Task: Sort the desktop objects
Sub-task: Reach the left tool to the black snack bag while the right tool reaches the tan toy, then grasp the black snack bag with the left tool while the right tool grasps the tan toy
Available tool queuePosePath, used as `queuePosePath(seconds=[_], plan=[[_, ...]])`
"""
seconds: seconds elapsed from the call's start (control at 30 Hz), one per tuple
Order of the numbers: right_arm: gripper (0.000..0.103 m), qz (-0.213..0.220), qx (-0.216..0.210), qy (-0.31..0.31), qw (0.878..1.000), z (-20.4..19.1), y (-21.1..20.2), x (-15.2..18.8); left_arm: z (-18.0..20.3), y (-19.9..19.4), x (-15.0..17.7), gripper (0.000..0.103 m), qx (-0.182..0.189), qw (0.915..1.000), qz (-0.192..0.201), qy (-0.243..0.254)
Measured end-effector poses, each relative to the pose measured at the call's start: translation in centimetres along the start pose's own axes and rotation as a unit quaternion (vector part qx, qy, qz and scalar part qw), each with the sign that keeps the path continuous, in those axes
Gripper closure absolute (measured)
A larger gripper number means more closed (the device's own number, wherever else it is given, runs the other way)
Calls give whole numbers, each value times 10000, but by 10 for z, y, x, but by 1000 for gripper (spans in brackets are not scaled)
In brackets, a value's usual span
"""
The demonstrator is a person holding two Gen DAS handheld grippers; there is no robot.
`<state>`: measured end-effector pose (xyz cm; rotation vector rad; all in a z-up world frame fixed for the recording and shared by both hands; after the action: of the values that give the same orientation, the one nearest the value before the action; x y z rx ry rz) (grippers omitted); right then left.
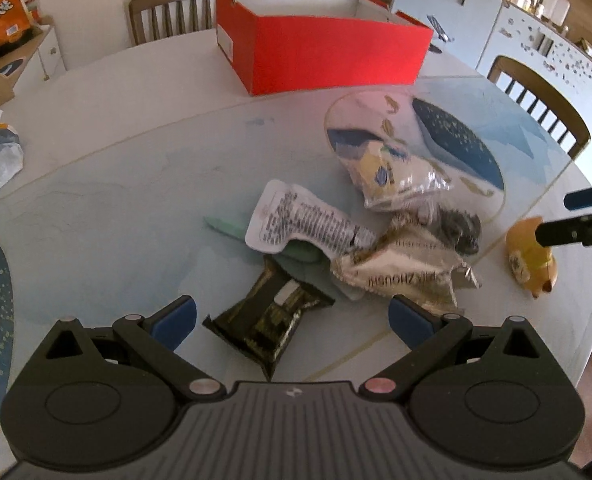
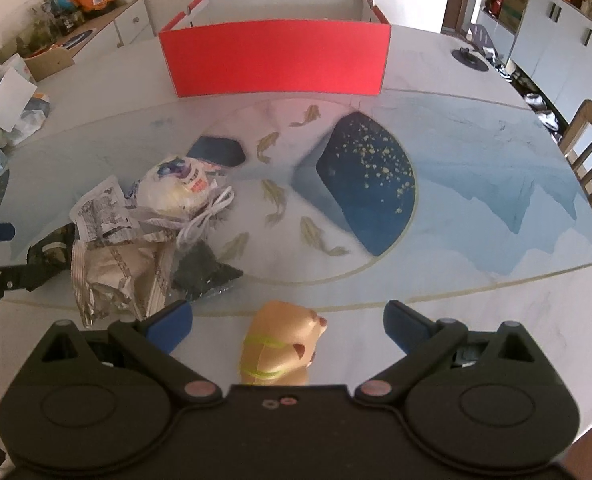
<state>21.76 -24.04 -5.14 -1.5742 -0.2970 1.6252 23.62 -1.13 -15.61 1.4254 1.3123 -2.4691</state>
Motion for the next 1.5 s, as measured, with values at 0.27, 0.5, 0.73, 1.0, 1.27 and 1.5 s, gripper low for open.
queuePosePath(seconds=[0.27,0.5,0.73,1.0,1.27,1.5], plan=[[2,-214,133,183,9995,-1,6,10,-3,10,11,1,-46,10000,-72,42],[3,-355,202,292,9987,-2,10,18,1,17,11,2,-11,9997,-31,230],[7,-460,236,440,9977,2,13,24,0,19,12,15,-5,9998,-51,181],[32,-627,394,572,9956,4,16,30,2,19,12,30,42,9998,-82,179],[39,-669,478,644,9945,7,15,30,3,19,12,53,49,9998,-108,165],[48,-678,516,709,9938,7,14,29,3,17,11,64,-71,9998,-137,145]])
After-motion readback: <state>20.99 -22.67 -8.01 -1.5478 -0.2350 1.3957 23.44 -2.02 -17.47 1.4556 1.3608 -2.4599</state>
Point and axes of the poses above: each gripper's, at about its wrist camera, not at the fingertips, and y roughly the way its jaws point, z to its right, x to its underside, the point moved 8 cm from there along y, roughly the way its jaws point, and after that the axes turned 12 degrees about z, right-handed, at the moved point
